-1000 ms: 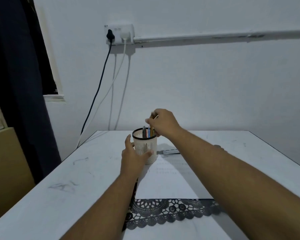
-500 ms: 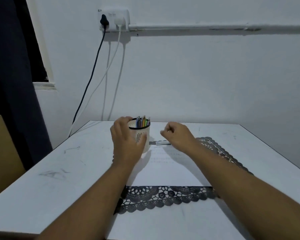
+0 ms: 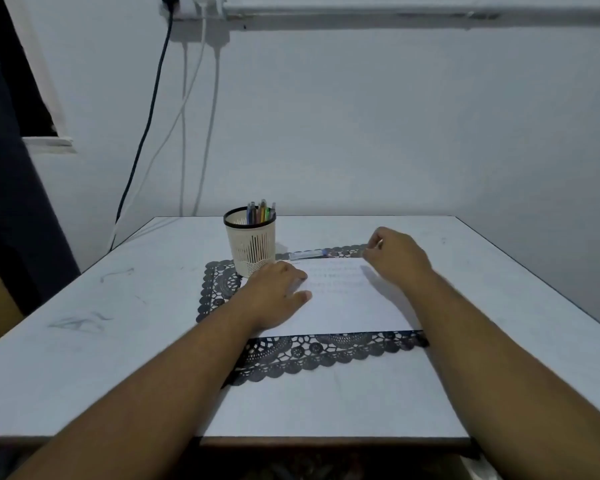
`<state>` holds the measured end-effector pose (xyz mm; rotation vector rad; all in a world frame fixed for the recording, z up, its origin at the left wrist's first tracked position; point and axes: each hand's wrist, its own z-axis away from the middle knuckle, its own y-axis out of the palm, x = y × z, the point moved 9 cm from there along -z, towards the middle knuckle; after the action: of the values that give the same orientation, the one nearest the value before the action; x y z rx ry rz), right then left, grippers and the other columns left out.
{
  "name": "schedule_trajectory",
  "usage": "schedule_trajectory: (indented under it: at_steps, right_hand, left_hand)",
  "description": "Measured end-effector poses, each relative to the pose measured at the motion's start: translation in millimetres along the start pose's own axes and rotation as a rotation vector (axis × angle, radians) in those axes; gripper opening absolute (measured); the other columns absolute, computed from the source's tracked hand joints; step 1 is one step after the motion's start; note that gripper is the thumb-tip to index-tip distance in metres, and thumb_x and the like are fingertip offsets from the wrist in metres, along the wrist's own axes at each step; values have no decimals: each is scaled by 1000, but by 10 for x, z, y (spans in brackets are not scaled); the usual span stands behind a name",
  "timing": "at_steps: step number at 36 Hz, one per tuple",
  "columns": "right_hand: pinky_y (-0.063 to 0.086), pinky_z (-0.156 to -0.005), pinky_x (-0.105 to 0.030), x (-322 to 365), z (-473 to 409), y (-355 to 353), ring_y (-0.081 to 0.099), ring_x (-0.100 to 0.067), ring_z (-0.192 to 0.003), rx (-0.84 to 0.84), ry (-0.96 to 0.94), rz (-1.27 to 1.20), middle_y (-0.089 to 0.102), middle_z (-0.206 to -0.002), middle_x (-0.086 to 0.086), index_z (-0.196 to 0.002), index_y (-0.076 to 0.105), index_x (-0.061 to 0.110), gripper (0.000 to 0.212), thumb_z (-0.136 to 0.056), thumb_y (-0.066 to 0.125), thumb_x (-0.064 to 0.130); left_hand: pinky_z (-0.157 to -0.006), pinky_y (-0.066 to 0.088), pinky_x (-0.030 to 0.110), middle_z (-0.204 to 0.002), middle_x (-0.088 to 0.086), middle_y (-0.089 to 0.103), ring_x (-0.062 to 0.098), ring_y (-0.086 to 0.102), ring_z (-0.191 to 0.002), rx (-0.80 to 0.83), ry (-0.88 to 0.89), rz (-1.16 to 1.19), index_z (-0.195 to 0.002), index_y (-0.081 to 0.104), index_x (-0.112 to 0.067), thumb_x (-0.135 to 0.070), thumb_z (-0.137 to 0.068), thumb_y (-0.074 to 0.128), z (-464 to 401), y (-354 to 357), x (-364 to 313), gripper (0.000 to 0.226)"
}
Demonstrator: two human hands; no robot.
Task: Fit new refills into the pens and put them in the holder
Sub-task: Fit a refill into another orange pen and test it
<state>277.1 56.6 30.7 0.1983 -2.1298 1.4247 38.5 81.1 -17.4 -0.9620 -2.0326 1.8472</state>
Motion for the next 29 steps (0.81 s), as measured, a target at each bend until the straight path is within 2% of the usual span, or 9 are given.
schedule_trajectory:
  at_steps: [3,7,10,13,15,16,19,24,29]
  right_hand:
    - [47,-90,-37,-387,-9,-160,60,-24,-99,38,167,130,63,-100,4,-101,63,25,18,-86,68,34]
    - [55,-82,-37,-564,57,-16,68,-32,-98,219,260,135,70,-102,-13,-101,72,3,31,-79,75,24]
    - [57,-79,-37,-569,49,29,69,-34,-91,244,276,165,70,-97,-13,-84,68,3,14,-72,73,8]
    - [55,-89,-37,-586,54,83,67,-33,-97,261,305,254,66,-96,-6,-73,54,13,20,-67,70,3]
    - [49,-92,-37,-432,48,-1,63,-32,-104,139,229,303,60,-99,-3,-89,53,16,13,-85,64,11]
    - [47,-87,-38,-324,37,-32,62,-31,-101,74,171,273,61,-100,-3,-97,54,16,4,-94,57,16]
    - [38,-62,-35,55,79,26,57,-25,-81,24,-17,119,62,-92,-3,-103,55,16,15,-107,43,24]
    - [36,-60,-30,623,375,320,55,-17,-71,247,-281,-119,62,-79,5,-90,64,27,17,-105,56,32]
    - [41,-69,-31,774,545,530,55,-9,-69,379,-357,-276,64,-76,6,-87,71,23,17,-101,64,29]
  left_hand:
    - [-120,25,42,-158,-1,39,24,26,-147,11,-2,2,-149,47,-28,-53,-104,46,10,27,-6,52]
    - [-121,26,44,-158,-1,39,24,27,-148,14,-1,5,-150,46,-29,-54,-103,46,16,54,0,53]
    - [-122,26,44,-158,-1,39,24,28,-148,14,1,-3,-151,45,-29,-55,-103,45,-3,45,-3,54]
    - [-121,28,44,-157,-1,40,23,29,-147,18,7,-3,-150,45,-29,-55,-103,45,-13,64,14,54]
    - [-120,30,44,-155,-2,42,23,32,-145,7,13,0,-148,47,-29,-55,-103,46,-18,55,18,52]
    - [-119,31,44,-154,-2,42,23,33,-144,-9,18,3,-148,47,-29,-53,-103,48,-12,38,11,51]
    - [-119,31,40,-157,0,37,22,32,-145,-129,50,53,-154,38,-26,-45,-102,54,29,-74,-52,58]
    - [-114,34,35,-149,1,42,20,40,-137,-429,192,47,-154,37,-23,-36,-93,68,135,-374,-188,70]
    - [-105,39,39,-119,-9,72,15,63,-112,-449,237,-97,-132,63,-29,-43,-91,72,143,-448,-327,43]
